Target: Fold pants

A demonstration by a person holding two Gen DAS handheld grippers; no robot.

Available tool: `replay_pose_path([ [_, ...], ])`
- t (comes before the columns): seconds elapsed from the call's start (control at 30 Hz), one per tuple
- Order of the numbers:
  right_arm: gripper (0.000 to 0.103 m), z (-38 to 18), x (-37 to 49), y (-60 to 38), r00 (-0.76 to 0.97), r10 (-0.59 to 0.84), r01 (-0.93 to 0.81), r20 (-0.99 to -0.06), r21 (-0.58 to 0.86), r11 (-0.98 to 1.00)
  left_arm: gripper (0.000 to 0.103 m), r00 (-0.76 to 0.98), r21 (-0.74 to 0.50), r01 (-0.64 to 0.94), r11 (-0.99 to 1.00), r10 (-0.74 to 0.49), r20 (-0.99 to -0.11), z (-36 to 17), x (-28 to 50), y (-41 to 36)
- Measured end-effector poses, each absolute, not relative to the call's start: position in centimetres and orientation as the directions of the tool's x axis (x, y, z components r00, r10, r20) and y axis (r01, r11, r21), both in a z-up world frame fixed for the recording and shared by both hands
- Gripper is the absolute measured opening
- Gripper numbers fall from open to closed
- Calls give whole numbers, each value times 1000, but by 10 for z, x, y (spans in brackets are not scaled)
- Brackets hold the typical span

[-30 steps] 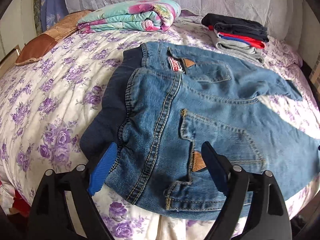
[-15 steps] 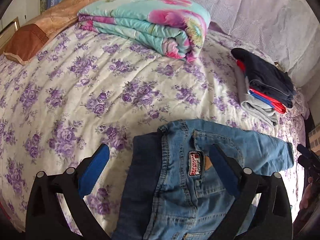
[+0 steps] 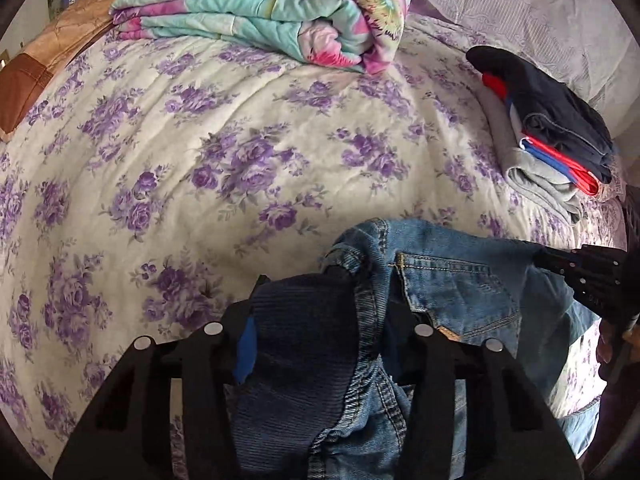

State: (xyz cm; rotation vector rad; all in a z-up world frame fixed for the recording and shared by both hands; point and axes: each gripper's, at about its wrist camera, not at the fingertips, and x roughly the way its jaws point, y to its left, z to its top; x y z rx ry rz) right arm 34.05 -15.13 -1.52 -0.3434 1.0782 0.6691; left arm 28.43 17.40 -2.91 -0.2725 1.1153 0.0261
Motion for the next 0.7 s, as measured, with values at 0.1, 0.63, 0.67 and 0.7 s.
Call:
replay_pose_path([
  [0.1, 6, 20, 310, -167, 355, 394, -674, -848, 60, 737, 47, 481, -233, -133, 963, -143, -865, -8, 272, 176],
  [0.63, 5, -12, 113, -227, 439, 640, -706, -631, 197, 680, 92, 496, -602, -160, 782, -463, -734, 35, 123, 178],
  [0.67, 5, -19, 112, -227, 433, 646, -700, -629, 216, 680, 92, 479, -629, -165, 760, -496, -724, 29, 126, 172],
  [0.7, 5, -24, 108, -227, 434, 648, -698, -626, 221, 681, 92, 467, -645, -167, 746, -517, -718, 23, 130, 166],
])
